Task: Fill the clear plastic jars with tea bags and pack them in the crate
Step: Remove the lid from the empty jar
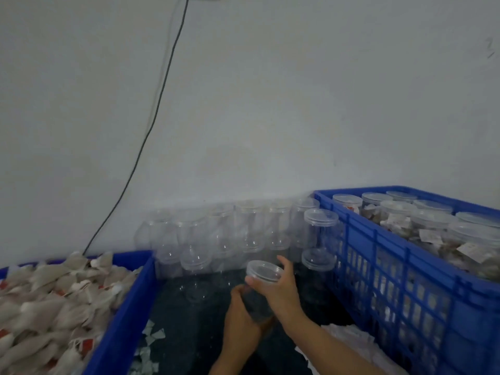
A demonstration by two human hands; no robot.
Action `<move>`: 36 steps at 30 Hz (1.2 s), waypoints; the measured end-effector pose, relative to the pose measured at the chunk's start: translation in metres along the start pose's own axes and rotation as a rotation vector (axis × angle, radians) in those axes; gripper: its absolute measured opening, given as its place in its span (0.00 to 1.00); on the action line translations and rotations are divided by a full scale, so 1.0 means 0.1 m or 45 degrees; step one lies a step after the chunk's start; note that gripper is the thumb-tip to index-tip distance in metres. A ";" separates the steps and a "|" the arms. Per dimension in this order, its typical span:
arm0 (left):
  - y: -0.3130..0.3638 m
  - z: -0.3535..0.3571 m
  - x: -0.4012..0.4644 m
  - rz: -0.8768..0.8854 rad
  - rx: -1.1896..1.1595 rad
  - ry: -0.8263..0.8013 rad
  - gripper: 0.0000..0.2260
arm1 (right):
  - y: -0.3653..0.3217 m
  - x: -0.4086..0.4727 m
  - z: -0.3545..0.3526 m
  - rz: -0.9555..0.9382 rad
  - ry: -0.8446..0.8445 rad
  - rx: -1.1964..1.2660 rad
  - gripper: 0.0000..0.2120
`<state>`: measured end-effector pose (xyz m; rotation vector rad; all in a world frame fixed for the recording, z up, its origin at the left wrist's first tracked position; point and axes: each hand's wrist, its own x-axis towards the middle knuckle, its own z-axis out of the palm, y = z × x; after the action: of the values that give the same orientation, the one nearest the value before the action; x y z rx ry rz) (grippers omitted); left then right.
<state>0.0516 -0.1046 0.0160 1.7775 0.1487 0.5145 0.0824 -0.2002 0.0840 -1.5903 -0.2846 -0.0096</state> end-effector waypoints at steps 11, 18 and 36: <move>-0.17 -0.38 -0.58 -0.045 0.123 -0.087 0.34 | 0.29 -0.64 0.20 -0.296 0.095 -0.063 0.28; -0.23 -0.62 -0.62 -0.093 0.159 -0.165 0.34 | 0.36 -0.74 0.35 -0.355 0.068 -0.058 0.27; -0.09 -0.59 -0.71 0.040 0.594 0.209 0.35 | 0.60 -0.70 0.46 -0.255 0.069 0.230 0.30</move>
<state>-0.0352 -0.0755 -0.0004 2.1914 0.3802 0.6892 0.0185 -0.1678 0.0099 -1.3751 -0.3906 -0.1773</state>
